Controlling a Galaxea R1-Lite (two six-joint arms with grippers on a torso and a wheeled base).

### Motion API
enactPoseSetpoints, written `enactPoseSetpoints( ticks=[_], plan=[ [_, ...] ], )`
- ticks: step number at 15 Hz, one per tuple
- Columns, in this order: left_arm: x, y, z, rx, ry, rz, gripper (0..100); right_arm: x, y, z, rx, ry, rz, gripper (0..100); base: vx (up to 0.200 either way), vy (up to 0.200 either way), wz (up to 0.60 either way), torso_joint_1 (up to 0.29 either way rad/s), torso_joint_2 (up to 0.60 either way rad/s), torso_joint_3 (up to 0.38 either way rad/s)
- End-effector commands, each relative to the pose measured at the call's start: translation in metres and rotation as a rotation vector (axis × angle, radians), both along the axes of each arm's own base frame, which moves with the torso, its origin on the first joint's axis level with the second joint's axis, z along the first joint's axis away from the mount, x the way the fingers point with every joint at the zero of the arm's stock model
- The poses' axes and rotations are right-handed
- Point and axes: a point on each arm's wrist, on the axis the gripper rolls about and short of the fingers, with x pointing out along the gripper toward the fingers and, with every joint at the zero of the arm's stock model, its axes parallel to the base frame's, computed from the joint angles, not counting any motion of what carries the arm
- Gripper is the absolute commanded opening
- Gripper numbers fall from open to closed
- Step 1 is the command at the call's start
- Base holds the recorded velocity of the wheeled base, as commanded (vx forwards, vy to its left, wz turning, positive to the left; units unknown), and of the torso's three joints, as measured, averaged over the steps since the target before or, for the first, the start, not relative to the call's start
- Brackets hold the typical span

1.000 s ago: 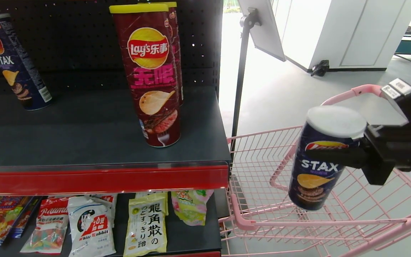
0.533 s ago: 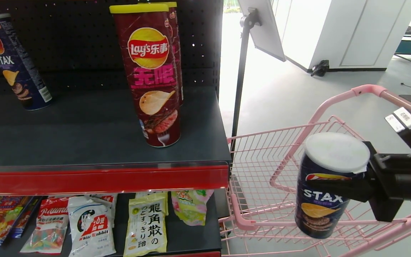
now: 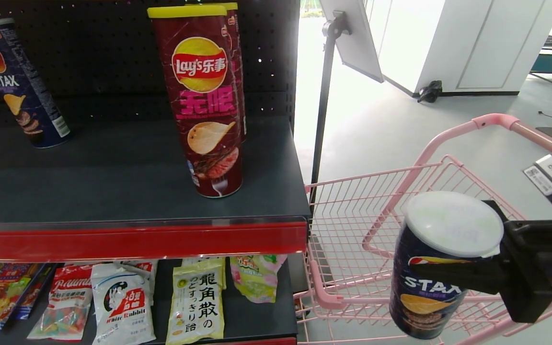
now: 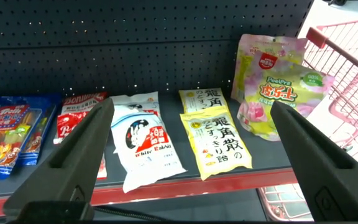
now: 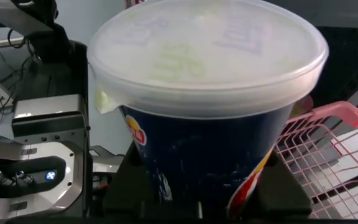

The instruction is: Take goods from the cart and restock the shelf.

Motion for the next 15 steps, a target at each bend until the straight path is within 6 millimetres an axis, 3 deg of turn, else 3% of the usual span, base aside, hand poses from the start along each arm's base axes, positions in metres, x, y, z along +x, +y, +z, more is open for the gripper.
enactPoseSetpoints(
  ticks=[1,7,15],
  plan=[
    [0.0,0.0,0.0,-0.001,0.001,0.0,100,0.002,0.005,-0.002,-0.006,0.009,0.015,0,0.0,0.0,0.0,0.0,0.0,0.0],
    [0.0,0.0,0.0,-0.001,0.0,0.0,100,0.014,0.024,0.001,-0.01,0.013,0.07,0,0.0,0.0,0.0,0.01,-0.03,-0.022],
    [0.0,0.0,0.0,-0.001,0.0,0.0,100,0.018,0.027,0.011,0.007,-0.001,0.074,0,0.0,0.0,0.0,0.199,-0.5,-0.301]
  ],
)
